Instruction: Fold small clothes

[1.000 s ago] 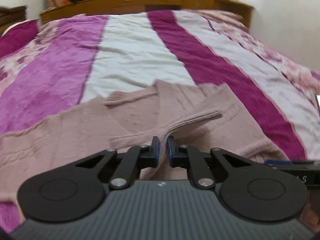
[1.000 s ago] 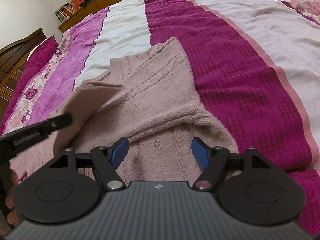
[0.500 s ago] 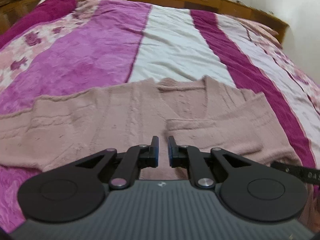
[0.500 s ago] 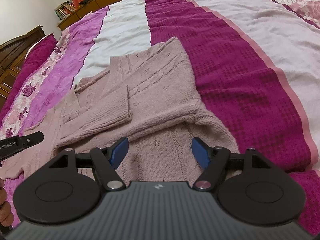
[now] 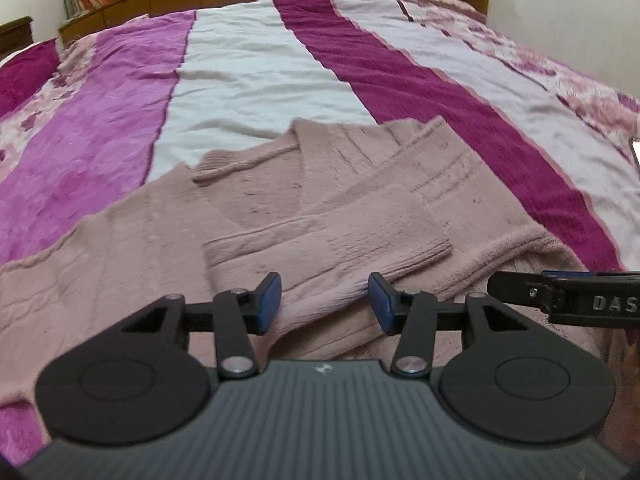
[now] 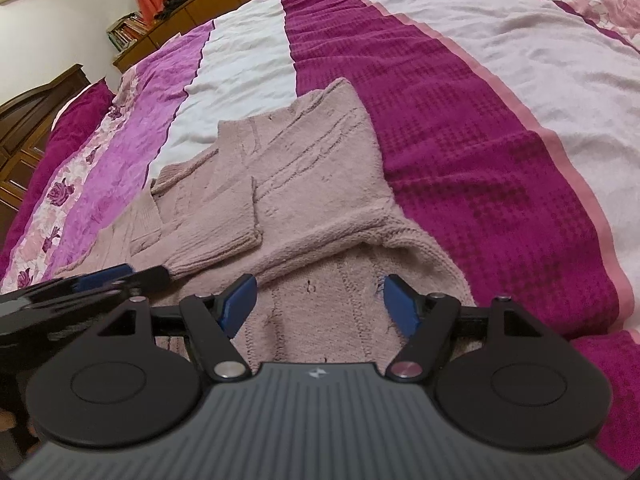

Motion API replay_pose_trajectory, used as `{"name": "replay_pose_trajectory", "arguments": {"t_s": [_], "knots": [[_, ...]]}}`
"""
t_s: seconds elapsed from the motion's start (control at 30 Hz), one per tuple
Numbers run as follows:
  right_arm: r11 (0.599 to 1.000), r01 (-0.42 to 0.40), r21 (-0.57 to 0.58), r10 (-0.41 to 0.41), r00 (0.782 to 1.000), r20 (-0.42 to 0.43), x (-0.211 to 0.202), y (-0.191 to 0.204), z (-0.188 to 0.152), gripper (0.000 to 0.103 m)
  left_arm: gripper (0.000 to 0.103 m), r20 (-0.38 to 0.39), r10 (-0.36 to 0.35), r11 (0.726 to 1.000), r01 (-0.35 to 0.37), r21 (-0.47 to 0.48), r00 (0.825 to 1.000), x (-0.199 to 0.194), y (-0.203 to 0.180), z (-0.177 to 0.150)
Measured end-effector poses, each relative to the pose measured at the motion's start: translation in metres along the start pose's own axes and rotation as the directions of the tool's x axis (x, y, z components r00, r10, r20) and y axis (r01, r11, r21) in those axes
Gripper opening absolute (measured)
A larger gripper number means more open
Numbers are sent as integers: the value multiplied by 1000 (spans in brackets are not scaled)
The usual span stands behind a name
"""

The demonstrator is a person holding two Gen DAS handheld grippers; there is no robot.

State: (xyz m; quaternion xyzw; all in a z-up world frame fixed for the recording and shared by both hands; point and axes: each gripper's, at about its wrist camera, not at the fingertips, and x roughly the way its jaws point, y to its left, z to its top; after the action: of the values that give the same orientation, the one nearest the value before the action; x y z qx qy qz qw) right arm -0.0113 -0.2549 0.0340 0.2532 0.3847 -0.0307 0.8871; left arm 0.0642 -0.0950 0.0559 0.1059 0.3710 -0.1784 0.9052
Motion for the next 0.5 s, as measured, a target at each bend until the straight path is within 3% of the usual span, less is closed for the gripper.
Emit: {"name": "replay_pose_trajectory", "arguments": {"t_s": [0.4, 0.43, 0.47, 0.5], "knots": [[1000, -13, 4, 13, 1000, 6, 6, -3, -4, 79, 50, 28, 20, 993, -23, 112, 999, 25, -23, 4], [1000, -14, 2, 14, 1000, 6, 6, -3, -4, 79, 46, 34, 18, 994, -22, 104, 999, 25, -22, 3], [1000, -15, 1, 15, 1000, 6, 6, -3, -4, 79, 28, 41, 4, 995, -8, 98, 999, 24, -20, 3], [1000, -15, 0, 15, 1000, 7, 7, -3, -4, 79, 18, 47, -16, 996, 11, 91, 999, 22, -19, 3]]}}
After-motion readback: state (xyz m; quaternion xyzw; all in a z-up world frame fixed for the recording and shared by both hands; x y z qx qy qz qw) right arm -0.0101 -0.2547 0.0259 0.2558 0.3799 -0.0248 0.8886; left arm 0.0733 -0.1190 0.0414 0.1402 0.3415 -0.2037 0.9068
